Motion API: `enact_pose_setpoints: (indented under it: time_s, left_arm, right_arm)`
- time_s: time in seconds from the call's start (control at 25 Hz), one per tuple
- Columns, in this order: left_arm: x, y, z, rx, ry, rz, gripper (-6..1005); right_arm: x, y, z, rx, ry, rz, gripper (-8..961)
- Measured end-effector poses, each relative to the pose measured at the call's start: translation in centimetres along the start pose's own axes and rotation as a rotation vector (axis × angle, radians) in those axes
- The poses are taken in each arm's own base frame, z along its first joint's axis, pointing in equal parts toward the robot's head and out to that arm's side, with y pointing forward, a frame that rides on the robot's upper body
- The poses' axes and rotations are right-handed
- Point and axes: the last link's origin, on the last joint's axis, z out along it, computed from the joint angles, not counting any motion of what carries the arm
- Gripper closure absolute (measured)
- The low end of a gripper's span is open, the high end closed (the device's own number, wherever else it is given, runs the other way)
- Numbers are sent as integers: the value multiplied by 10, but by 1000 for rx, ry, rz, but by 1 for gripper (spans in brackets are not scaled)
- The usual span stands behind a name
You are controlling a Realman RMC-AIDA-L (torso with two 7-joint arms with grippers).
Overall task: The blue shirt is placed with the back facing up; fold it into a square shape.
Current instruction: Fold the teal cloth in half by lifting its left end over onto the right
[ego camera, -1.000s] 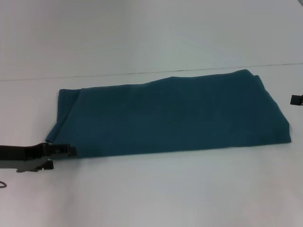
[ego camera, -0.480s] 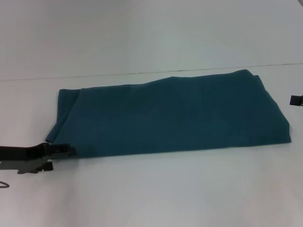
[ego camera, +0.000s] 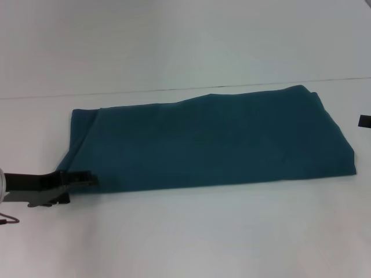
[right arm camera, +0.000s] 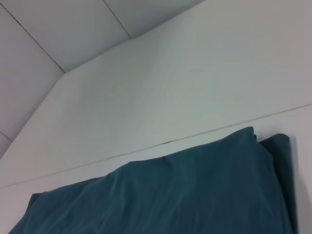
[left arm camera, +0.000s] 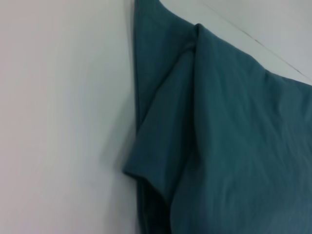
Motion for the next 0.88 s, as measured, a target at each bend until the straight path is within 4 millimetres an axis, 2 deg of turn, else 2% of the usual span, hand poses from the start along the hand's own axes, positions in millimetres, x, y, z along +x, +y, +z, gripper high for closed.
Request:
enact_pose_setpoints:
  time_s: [0.88]
  left_arm:
    - [9,2,2,32,16,26,65]
  right_arm:
    - [-1,2,0,-9,-2,2,31]
